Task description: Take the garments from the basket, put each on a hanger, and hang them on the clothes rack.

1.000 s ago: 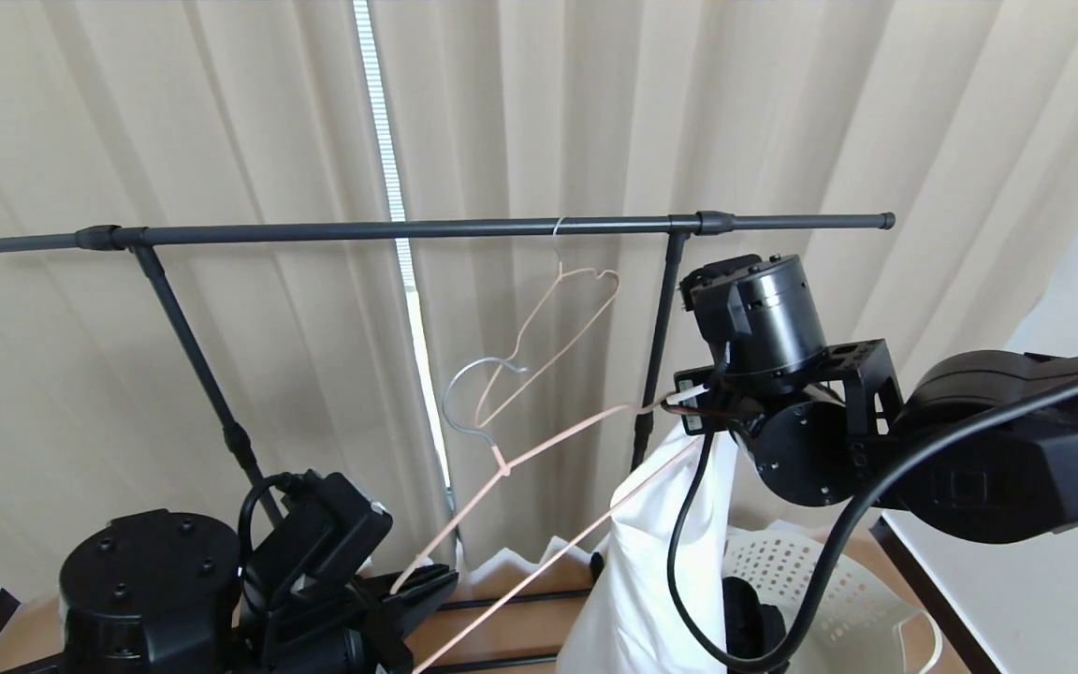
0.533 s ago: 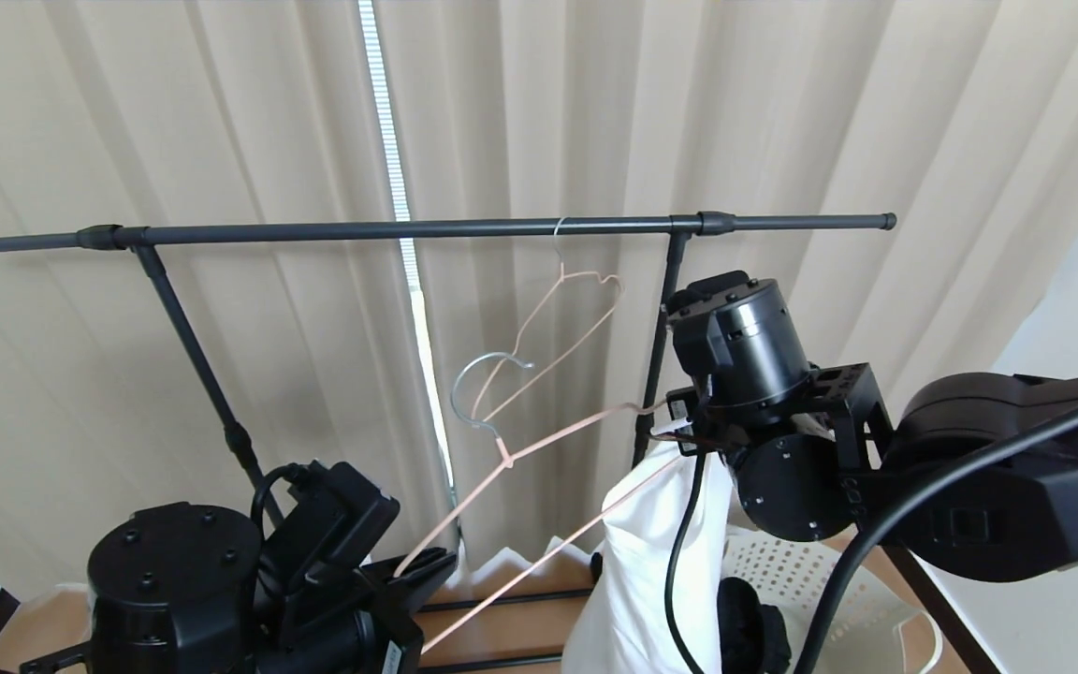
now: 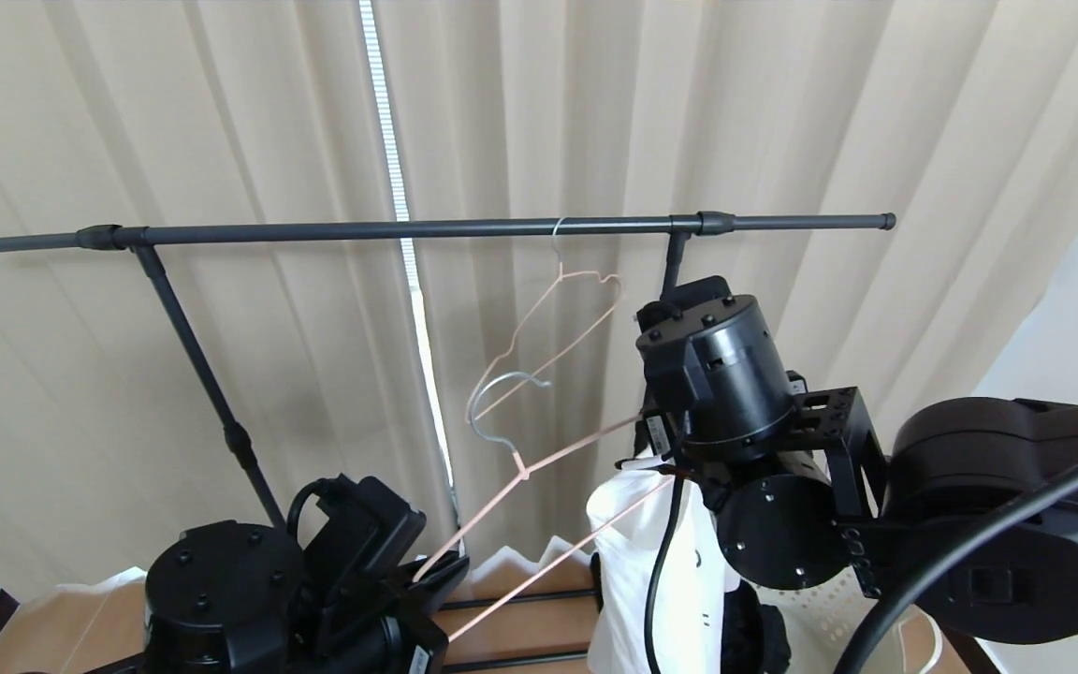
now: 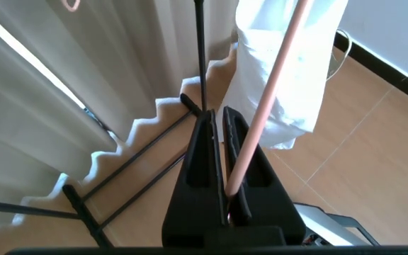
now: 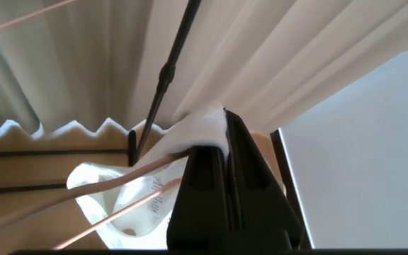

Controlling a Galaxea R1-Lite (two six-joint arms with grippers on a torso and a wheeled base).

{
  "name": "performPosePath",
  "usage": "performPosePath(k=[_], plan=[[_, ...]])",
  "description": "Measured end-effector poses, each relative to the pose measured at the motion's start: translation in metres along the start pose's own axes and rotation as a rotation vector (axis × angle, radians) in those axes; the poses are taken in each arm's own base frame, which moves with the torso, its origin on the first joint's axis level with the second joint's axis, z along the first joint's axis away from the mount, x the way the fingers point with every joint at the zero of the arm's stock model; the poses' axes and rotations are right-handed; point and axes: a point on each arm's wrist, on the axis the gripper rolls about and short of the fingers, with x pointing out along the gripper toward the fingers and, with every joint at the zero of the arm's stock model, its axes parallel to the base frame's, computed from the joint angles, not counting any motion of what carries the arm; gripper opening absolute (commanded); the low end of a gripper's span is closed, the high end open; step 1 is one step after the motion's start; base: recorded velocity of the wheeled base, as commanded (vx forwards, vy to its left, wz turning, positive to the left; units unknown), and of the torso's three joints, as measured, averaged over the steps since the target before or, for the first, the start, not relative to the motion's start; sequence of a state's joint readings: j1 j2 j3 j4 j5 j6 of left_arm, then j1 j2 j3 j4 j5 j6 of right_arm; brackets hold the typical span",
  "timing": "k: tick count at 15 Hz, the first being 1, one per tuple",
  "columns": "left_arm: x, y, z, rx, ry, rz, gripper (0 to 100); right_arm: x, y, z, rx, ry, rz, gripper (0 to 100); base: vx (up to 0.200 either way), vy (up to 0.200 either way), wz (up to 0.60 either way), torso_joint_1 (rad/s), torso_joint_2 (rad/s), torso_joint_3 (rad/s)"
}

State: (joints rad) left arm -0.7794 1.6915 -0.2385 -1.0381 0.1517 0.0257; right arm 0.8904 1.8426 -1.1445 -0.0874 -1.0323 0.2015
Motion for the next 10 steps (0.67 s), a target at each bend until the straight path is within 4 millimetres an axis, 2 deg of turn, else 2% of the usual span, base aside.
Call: performPosePath(k=[4, 10], plan=[[0.002, -0.001, -0.001, 0.002, -0.003, -0.001, 0, -0.015, 0.006, 0.002, 0.004, -0.022, 0.046, 0, 0.0, 0.0, 0.0, 0.0, 0.0, 0.0], [0.004, -0.002, -0.002, 0.002, -0.013, 0.014, 0, -0.051, 0.02, 0.002, 0.019, -0.074, 0.158, 0, 0.0, 0.0, 0.0, 0.0, 0.0, 0.0]])
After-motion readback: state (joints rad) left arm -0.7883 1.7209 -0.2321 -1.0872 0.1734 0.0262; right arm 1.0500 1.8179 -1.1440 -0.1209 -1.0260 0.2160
